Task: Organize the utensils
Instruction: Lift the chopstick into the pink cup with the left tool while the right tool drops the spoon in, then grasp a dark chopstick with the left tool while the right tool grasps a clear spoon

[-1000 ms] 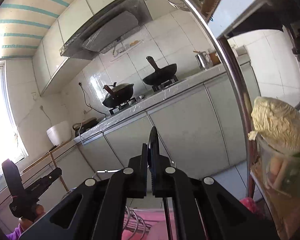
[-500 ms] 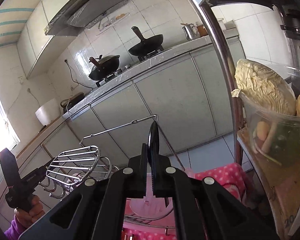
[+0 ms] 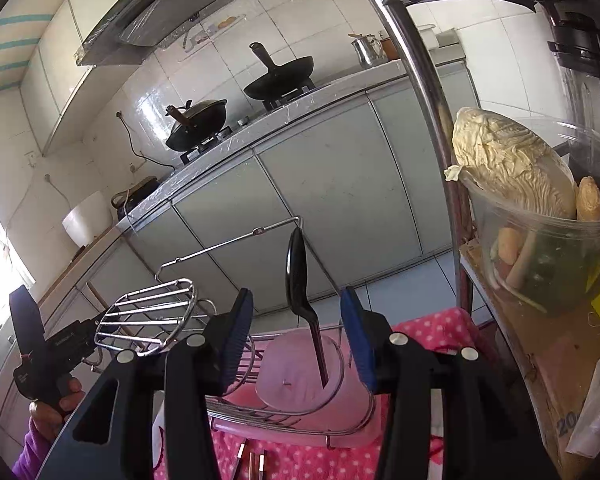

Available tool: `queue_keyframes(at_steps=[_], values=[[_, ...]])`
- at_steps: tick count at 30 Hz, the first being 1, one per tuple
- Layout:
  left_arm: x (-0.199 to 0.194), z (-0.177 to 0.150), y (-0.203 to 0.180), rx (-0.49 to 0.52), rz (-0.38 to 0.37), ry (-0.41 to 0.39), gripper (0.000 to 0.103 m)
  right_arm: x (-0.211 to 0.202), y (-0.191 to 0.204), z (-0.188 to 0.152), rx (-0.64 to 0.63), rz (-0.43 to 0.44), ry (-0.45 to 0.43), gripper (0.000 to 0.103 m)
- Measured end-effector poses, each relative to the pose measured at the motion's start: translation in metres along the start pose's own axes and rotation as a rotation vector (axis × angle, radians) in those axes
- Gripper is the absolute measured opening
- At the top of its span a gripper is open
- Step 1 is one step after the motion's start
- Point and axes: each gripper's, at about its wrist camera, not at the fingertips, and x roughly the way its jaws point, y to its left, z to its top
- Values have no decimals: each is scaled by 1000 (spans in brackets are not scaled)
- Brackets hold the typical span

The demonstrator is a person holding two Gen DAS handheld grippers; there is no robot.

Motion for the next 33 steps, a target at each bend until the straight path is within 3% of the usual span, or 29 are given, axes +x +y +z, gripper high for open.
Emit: queue_keyframes(at_steps=[6, 11, 15, 19, 22, 24, 25, 27, 29, 33], values=[[-25, -4, 8, -5, 28, -20, 46, -29, 6, -19, -13, -32, -11, 45], [-50, -28, 4, 69, 63, 23, 46, -39, 5, -51, 29, -10, 82, 45], [-61, -63, -6, 142, 56, 110, 46, -35, 7, -83, 42, 1, 198, 42], [-62, -100, -9, 142, 27, 199, 46, -28, 14, -114, 32, 7, 304, 37], [-58, -125, -8, 139, 13, 261, 46, -24, 17, -134, 42, 17, 368, 26], [-54, -141, -6, 131, 6, 302, 46, -20, 17, -145, 53, 16, 411, 10], [-52, -149, -5, 131, 9, 324, 45, -18, 17, -150, 60, 13, 428, 9], [-45, -165, -3, 132, 3, 381, 27, -17, 16, -158, 76, 25, 454, 7], [-38, -179, -2, 123, -3, 440, 21, -15, 15, -163, 87, 33, 471, 7], [-27, -205, 1, 90, -28, 539, 20, -14, 16, -170, 100, 53, 489, 7]])
